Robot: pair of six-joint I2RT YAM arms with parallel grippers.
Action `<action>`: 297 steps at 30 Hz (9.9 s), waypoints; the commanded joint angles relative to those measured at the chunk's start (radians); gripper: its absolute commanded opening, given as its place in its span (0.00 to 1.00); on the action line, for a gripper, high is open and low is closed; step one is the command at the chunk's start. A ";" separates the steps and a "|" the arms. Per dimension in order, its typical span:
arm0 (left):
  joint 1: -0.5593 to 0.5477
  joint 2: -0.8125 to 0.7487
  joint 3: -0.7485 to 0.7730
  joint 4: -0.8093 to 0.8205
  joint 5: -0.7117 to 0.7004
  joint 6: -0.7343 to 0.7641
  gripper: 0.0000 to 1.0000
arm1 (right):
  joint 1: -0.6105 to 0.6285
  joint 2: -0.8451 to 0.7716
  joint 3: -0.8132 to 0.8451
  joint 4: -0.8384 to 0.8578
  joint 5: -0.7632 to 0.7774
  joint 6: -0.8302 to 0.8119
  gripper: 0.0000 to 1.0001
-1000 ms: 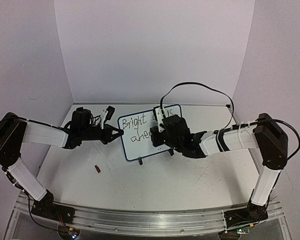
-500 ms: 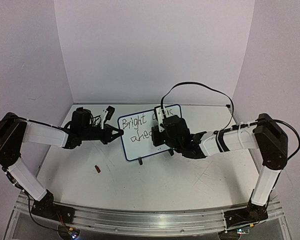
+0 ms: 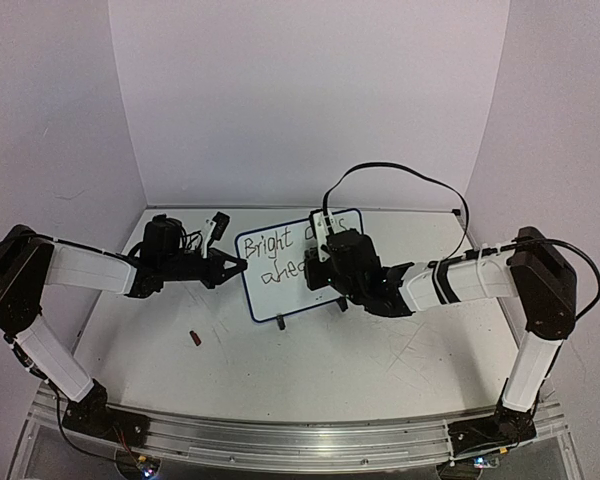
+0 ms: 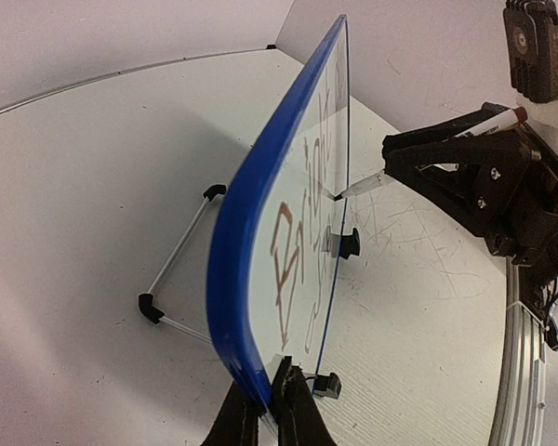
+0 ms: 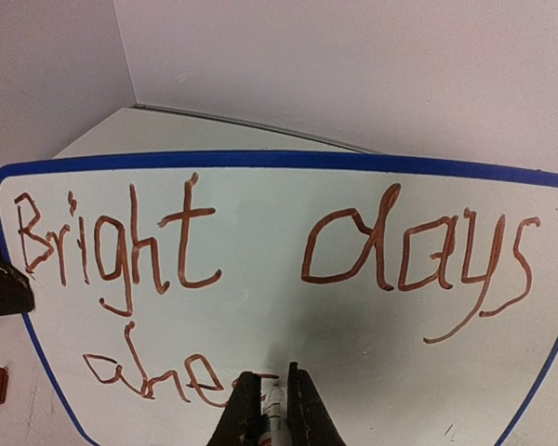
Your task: Write a sentence on the whiteboard
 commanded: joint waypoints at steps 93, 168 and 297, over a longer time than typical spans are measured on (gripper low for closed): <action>0.015 0.006 0.020 -0.054 -0.111 0.094 0.00 | -0.021 -0.026 0.004 -0.042 0.084 0.027 0.00; 0.015 0.007 0.019 -0.059 -0.112 0.097 0.00 | -0.044 -0.030 -0.057 -0.051 0.058 0.038 0.00; 0.015 0.001 0.023 -0.063 -0.104 0.094 0.00 | -0.040 -0.016 -0.050 -0.038 0.000 0.082 0.00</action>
